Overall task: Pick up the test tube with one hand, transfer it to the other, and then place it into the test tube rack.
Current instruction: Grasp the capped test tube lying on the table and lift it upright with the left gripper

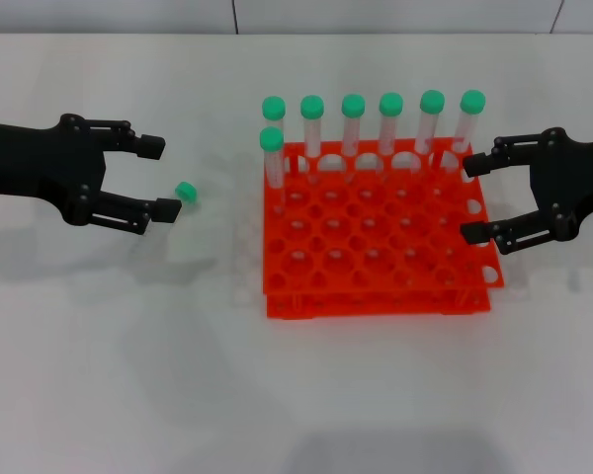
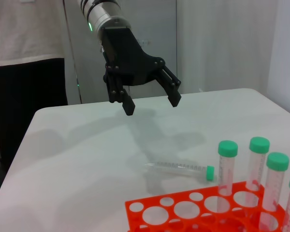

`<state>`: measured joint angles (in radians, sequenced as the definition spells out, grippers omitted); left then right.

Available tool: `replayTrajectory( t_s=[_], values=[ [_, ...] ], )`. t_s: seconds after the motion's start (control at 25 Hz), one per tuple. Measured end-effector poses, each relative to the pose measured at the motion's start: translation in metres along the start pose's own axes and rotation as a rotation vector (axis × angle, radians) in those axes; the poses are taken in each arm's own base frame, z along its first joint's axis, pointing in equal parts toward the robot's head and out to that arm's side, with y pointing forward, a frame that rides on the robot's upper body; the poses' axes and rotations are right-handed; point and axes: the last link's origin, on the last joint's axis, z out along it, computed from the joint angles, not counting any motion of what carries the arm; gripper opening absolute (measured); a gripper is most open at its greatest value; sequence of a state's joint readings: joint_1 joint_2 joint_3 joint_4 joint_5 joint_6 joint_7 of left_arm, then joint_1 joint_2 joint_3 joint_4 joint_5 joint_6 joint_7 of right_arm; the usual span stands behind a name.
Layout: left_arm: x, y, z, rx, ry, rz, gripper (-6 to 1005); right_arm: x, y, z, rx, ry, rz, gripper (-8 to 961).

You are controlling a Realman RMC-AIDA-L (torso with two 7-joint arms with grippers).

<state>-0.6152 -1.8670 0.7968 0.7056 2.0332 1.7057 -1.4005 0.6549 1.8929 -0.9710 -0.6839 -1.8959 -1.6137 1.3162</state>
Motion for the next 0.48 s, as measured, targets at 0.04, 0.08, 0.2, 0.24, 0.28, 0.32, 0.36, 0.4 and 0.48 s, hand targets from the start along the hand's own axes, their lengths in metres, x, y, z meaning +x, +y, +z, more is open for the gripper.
replayTrajectory(
  t_s=[0.04,0.08,0.2,0.24,0.28,0.32,0.36,0.4,0.48],
  values=[
    [0.0000,0.0000,0.0000,0.000,0.000,0.000,861,0.0000,0.0000,0.0000,0.000,0.000,0.000,843],
    [-0.0001,0.0001,0.0001,-0.001,-0.001,0.000,861,0.0000,0.0000,0.0000,0.000,0.000,0.000,843],
    [-0.0007,0.0001,0.0003,-0.001,-0.006,-0.001,861,-0.0001,0.0003,0.0005,-0.001,-0.001,0.000,843],
    [-0.0009,0.0000,0.0003,-0.001,-0.008,-0.001,861,-0.0001,0.0005,0.0008,-0.002,-0.002,0.000,843],
    [-0.0012,0.0000,0.0004,-0.001,-0.011,-0.002,861,-0.0002,0.0006,0.0010,-0.003,-0.002,0.000,843],
    [-0.0011,-0.0001,0.0006,-0.001,-0.011,-0.002,861,-0.0003,0.0006,0.0011,-0.003,-0.002,0.000,843],
    [-0.0011,-0.0001,0.0007,-0.001,-0.011,-0.002,861,-0.0004,0.0006,0.0013,-0.004,-0.003,0.000,843],
    [-0.0011,-0.0002,0.0007,0.000,-0.011,-0.002,861,-0.0005,0.0007,0.0013,-0.004,-0.003,0.000,843],
    [-0.0010,-0.0004,0.0007,0.001,-0.010,-0.002,861,-0.0003,0.0008,0.0013,-0.004,-0.003,0.000,843]
  ],
)
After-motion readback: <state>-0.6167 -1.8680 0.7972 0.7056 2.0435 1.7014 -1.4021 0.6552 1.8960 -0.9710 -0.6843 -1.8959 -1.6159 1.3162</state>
